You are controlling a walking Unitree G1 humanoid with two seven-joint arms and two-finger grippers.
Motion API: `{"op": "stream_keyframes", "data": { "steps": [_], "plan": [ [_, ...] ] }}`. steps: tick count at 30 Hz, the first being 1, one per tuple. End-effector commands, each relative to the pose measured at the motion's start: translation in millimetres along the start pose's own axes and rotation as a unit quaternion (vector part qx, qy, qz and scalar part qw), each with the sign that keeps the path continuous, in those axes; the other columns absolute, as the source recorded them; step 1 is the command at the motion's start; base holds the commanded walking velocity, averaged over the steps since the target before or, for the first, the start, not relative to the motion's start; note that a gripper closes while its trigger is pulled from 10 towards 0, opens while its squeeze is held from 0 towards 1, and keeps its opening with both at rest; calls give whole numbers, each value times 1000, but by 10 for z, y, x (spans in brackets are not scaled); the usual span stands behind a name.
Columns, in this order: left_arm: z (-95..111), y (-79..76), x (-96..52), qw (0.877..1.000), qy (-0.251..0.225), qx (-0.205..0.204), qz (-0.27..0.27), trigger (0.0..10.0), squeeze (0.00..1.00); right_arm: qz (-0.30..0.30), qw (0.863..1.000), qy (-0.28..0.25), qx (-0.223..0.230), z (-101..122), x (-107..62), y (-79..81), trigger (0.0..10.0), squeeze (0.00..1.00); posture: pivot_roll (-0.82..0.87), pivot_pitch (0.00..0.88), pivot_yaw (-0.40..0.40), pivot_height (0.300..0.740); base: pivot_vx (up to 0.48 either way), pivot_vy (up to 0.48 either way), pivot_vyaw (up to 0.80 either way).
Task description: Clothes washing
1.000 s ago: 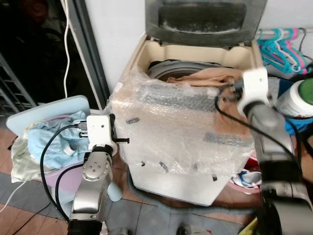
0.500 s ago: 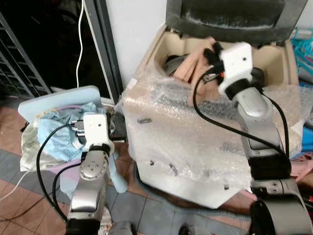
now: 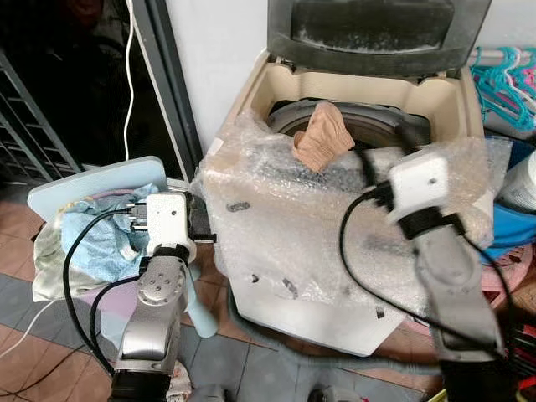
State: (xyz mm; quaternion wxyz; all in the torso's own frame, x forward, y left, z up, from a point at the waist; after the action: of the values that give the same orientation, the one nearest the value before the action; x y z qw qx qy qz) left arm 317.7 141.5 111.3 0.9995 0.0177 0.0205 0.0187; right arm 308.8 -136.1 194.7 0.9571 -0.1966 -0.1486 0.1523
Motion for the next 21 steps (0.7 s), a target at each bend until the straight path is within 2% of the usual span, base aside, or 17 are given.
{"op": "stream_keyframes", "data": {
  "steps": [1,2,6,7,8,9,13,14,15,16,17,18,19,21],
  "plan": [
    [-6,-25,26,1000,4,3,-9,10000,0,63,997,-8,42,55,13,228,10000,1000,-53,0,83,740,0,0,0],
    [4,-38,30,1000,2,2,-11,10000,0,89,993,-7,83,62,44,315,10000,1000,-53,0,83,740,0,0,0],
    [16,-45,27,1000,0,2,-14,10000,0,144,984,5,109,19,176,429,10000,1000,-49,0,85,740,0,0,0],
    [17,-38,22,1000,1,1,-13,10000,0,136,981,38,131,-117,361,376,10000,1000,-29,0,76,740,0,0,0],
    [16,-36,20,1000,1,1,-12,10000,0,129,980,45,141,-141,412,345,10000,1000,-29,0,76,740,0,0,0],
    [15,-33,18,1000,1,1,-11,10000,0,122,979,55,156,-174,460,306,10000,1000,-17,0,70,740,0,0,0],
    [1,-7,5,1000,5,-1,-6,10000,0,72,979,124,147,-441,550,104,10000,1000,-13,0,65,740,0,0,0],
    [-1,-5,8,1000,6,-1,-5,10000,0,20,979,138,149,-510,571,-69,10000,1000,-15,0,66,740,0,0,0],
    [0,-6,9,1000,6,-1,-5,10000,0,-18,980,140,142,-532,572,-192,10000,1000,-15,0,66,740,0,0,0],
    [4,-14,9,1000,5,0,-7,10000,0,-80,980,127,134,-508,554,-407,10000,1000,-15,0,66,740,0,0,0],
    [6,-19,10,1000,4,0,-9,10000,0,-102,980,95,140,-407,525,-496,10000,1000,-21,0,70,740,0,0,0],
    [5,-19,10,1000,4,0,-9,10000,0,-109,981,81,139,-360,499,-518,10000,1000,-26,0,73,740,0,0,0],
    [-4,-28,11,1000,6,-2,-14,10000,0,-128,984,52,112,-256,381,-543,10000,1000,-33,0,75,740,0,0,0],
    [-10,-59,13,1000,7,-3,-22,10000,0,-125,988,30,83,-168,240,-442,10000,1000,-47,0,78,740,0,0,0]
  ]
}}
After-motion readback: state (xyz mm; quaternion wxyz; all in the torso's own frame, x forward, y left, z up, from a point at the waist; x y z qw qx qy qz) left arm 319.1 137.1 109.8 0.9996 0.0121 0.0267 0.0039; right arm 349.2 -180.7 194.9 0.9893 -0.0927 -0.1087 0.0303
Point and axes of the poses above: a point about 5 cm out from each wrist's last joint towards the gripper, its own x axis pointing out of the wrist towards the gripper, its own z axis along the axis of the wrist's last joint, y = z × x, the point moved 4 cm from there along x, pointing out of the wrist towards the gripper, and after that the axes turned 1 degree about -x, right-handed, at the moved point
